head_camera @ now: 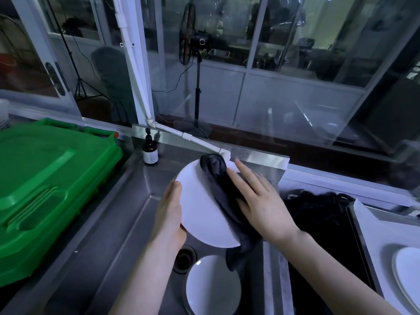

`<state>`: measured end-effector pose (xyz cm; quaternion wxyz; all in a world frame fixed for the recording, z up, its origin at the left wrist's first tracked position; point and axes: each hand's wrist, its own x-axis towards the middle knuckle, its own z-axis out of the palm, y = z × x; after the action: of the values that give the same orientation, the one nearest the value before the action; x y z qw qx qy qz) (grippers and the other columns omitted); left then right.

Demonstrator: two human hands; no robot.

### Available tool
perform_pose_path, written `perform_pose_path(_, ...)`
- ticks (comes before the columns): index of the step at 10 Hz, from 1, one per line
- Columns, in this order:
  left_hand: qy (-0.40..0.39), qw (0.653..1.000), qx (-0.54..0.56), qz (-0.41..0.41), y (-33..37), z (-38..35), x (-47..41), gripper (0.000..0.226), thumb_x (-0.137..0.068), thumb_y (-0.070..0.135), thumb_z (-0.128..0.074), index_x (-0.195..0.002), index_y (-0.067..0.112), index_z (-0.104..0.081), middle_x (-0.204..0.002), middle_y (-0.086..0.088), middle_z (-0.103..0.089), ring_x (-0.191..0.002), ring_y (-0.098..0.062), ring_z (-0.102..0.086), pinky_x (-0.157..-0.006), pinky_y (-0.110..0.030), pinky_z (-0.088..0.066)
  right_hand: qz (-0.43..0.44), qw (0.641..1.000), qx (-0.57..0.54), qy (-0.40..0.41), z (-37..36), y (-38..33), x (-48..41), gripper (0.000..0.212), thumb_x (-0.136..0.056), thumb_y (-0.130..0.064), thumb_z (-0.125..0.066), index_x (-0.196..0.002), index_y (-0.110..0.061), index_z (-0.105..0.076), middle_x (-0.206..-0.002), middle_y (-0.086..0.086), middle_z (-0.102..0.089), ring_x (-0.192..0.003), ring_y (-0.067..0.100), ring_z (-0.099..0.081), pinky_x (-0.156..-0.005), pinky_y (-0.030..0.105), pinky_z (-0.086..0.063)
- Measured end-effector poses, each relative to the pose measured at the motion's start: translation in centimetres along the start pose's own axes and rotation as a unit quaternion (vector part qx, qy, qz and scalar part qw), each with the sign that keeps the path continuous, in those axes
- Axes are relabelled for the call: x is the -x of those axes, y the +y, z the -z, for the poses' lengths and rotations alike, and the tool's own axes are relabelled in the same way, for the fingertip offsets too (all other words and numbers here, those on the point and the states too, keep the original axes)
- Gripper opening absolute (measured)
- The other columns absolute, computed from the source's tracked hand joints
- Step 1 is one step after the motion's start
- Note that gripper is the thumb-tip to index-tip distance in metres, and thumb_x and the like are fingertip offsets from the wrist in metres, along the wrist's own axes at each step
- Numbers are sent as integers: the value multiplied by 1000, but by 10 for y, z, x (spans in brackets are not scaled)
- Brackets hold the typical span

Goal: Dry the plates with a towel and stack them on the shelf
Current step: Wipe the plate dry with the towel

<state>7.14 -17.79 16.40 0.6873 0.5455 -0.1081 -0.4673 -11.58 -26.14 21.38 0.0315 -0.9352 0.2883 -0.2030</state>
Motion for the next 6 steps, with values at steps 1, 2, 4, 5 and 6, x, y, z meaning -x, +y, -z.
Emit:
perform_pose_path(1,18,1000,7,-4,4,-1,-3,26,-103,41,-47,-112,32,-70,-98,9,-78,-77,-5,-74,-53,-21,-55,121,992,-17,-1,-7,-12,18,40,-87,-8,-68,-127,-9,-64,-134,7,-61,-127,27,-56,-106,46,-45)
perform_pose_path(2,3,998,37,58,5,-8,3,46,-104,47,-44,-135,18,-60,-123,-4,-71,-105,-20,-70,-85,-38,-59,144,984,-39,-102,-11,-28,22,46,-95,-40,-57,-135,-19,-58,-145,0,-50,-140,19,-39,-116,41,-31)
perform_pose_path(4,-43,993,33,106,2,-11,5,63,-107,48,-27,-151,4,-39,-146,-20,-52,-74,-8,-64,-71,-27,-51,88,951,-230,-186,-8,-39,-7,38,-106,-18,-37,-141,-17,-51,-154,-2,-37,-148,5,-17,-121,24,-11)
perform_pose_path(5,-47,995,3,93,5,-7,7,50,-106,48,-36,-133,13,-59,-135,-15,-63,-82,-13,-66,-72,-32,-52,104,973,-138,-155,-8,-29,-23,41,-104,-17,-43,-144,-14,-46,-156,3,-33,-149,14,-21,-122,28,-13)
perform_pose_path(6,-1,997,2,74,4,0,3,37,-100,51,-51,-112,21,-69,-99,8,-78,-84,-11,-73,-68,-32,-52,56,990,-15,-132,-2,-7,-31,48,-104,-29,-40,-151,-28,-29,-161,-7,-17,-150,12,-15,-121,31,-14)
